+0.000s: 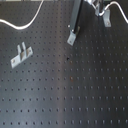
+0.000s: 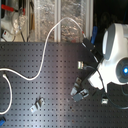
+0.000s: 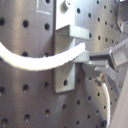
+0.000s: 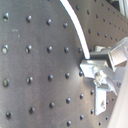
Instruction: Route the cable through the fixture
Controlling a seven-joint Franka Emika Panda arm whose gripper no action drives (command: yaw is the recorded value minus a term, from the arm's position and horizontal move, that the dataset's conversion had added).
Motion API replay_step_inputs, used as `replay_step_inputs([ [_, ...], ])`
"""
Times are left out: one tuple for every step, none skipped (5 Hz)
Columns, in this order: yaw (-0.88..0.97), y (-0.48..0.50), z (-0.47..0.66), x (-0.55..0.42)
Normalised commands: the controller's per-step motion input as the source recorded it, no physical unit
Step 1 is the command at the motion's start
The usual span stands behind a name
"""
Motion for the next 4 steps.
replay_step_inputs([
  [0.07, 0.135, 0.02, -0.331],
  [0.14, 0.123, 0.02, -0.318],
  [0.14, 0.056, 0.04, -0.194],
  [-0.01, 0.000, 0.00, 0.000],
])
